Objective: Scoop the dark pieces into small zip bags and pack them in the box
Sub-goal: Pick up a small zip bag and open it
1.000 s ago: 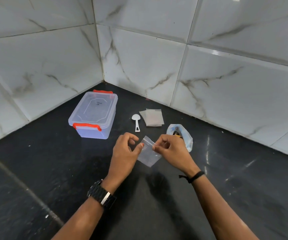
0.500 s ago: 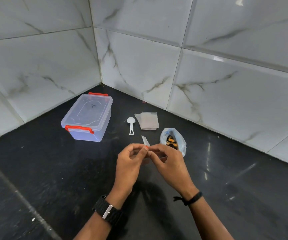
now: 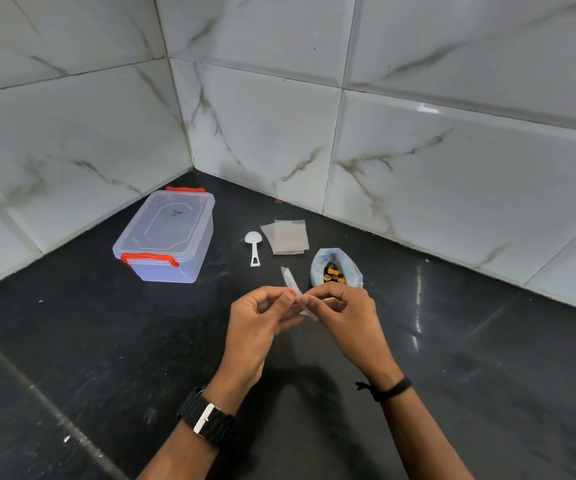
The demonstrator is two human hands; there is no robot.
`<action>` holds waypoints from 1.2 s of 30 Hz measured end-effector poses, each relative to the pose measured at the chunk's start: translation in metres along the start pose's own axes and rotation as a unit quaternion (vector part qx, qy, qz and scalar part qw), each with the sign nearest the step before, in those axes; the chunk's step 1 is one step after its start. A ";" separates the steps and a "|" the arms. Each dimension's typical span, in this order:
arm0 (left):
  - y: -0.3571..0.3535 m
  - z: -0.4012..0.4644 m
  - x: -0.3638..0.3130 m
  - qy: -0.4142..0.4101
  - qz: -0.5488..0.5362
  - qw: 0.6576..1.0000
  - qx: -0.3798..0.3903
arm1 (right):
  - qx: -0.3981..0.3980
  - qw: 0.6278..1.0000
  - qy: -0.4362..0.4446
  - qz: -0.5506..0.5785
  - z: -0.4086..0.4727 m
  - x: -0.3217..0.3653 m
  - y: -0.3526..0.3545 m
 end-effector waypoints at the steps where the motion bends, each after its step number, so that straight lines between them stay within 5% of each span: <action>1: 0.001 0.000 0.000 -0.002 0.012 1.000 -0.002 | -0.003 1.000 0.002 -0.015 0.000 0.000 0.000; 8: 0.000 0.006 0.004 -0.047 0.123 0.991 -0.017 | -0.047 0.972 0.101 -0.209 0.003 -0.001 -0.007; 15: 0.014 0.012 0.006 -0.066 0.176 0.980 -0.066 | -0.147 0.964 0.106 -0.194 0.010 0.002 0.001; 21: 0.013 0.012 0.005 -0.171 0.292 0.939 -0.055 | -0.055 0.980 0.100 -0.161 0.013 -0.001 -0.010; 24: 0.015 0.015 0.006 -0.218 0.307 0.926 0.036 | -0.032 0.980 0.124 -0.154 0.014 -0.005 -0.013; 27: 0.017 0.023 0.012 -0.226 0.427 0.864 0.145 | 0.005 0.984 0.109 -0.143 0.016 -0.004 -0.014; 30: 0.015 0.031 0.016 -0.261 0.505 0.817 0.096 | 0.045 0.983 0.099 -0.147 0.018 0.003 -0.017; 36: 0.023 0.039 0.023 -0.278 0.434 0.856 0.037 | 0.028 0.969 0.086 -0.232 0.026 0.013 -0.024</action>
Point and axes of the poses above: each hand's wrist, its own z-axis towards the middle knuckle, its own y-axis out of the back of the hand, x = y × z, the point moved 2 cm from there along z, towards the middle knuckle, and after that the axes turned 2 degrees about z, right-handed, at the moved point
